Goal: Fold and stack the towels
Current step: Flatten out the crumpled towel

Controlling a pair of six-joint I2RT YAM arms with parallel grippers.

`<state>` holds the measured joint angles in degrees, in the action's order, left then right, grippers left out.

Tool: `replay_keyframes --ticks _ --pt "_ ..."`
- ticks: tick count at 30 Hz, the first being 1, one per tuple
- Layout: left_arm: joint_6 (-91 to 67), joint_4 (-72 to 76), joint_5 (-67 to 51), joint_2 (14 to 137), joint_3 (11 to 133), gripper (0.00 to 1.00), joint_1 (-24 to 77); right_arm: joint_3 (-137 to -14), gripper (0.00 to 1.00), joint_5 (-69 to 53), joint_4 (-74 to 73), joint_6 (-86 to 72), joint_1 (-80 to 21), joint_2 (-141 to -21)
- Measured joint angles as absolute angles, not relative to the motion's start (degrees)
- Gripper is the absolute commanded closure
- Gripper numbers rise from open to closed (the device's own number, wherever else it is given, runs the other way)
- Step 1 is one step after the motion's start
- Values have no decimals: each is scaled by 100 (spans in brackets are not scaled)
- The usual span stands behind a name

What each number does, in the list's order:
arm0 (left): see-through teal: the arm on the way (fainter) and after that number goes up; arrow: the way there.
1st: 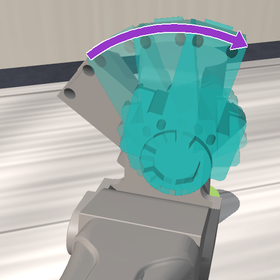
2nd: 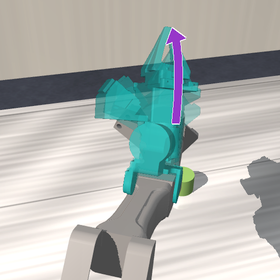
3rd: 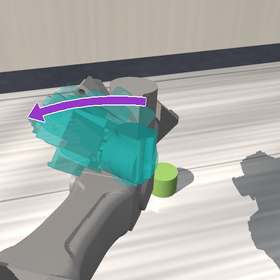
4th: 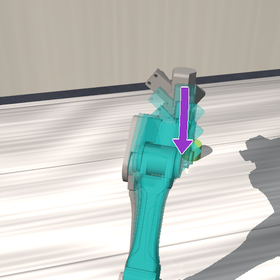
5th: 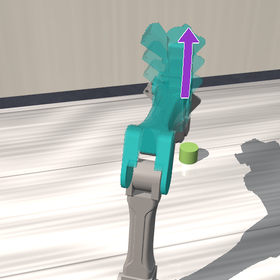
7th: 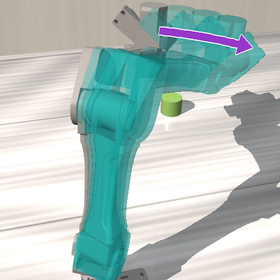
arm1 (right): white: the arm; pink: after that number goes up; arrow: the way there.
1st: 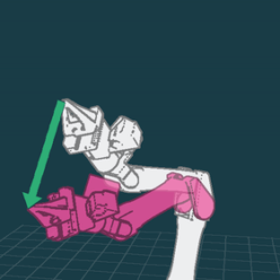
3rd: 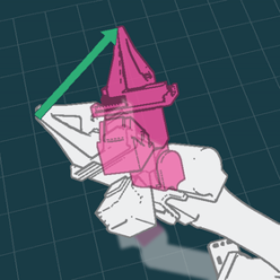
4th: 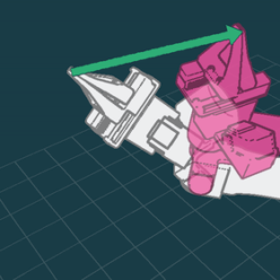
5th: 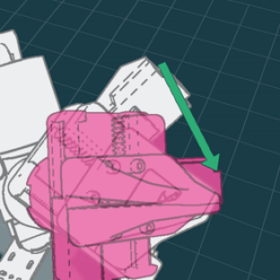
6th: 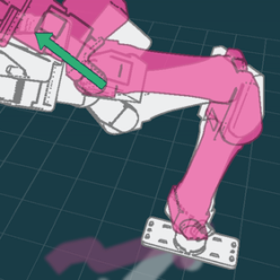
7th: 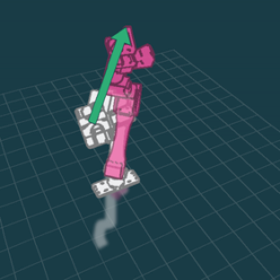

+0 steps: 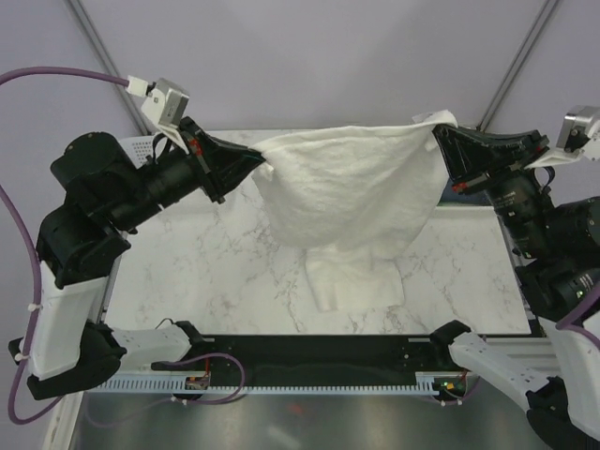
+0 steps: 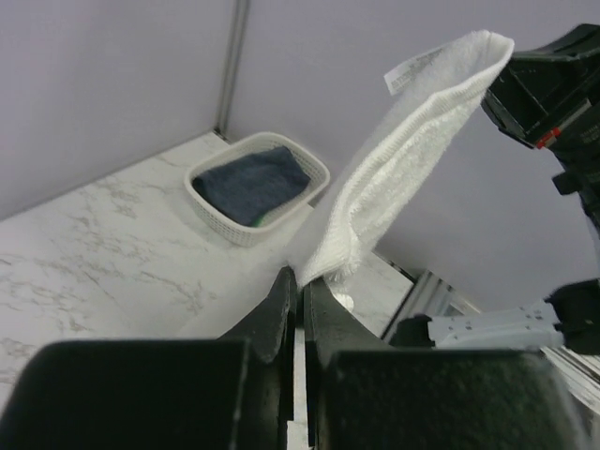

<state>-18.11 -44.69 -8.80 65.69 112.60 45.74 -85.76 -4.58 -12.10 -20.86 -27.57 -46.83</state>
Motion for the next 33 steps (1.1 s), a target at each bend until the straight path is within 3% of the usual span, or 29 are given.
replay_keyframes --ticks 5,7,14,18,25,33 --pt "-1232 -4421 231 7408 12090 98 4333 -9017 100 -8 -972 -1505 -2751 -5708" --pt "-1094 -4324 349 7964 12322 98 3747 -9356 100 255 -904 -1214 -2727 -6466" --pt "-919 -3492 770 9894 12608 98 2300 -11627 100 259 -814 -860 -2121 -9588" --pt "-906 -3181 735 10250 12958 98 2189 -12420 100 233 -869 -882 -1793 -10381" --pt "-1090 -2161 233 9384 13045 98 2233 -12547 100 211 -366 -1098 -1734 -9745" --pt "-1682 -1918 -1754 7310 12311 98 2355 -11719 100 -1061 -600 -1649 -1863 -7188"
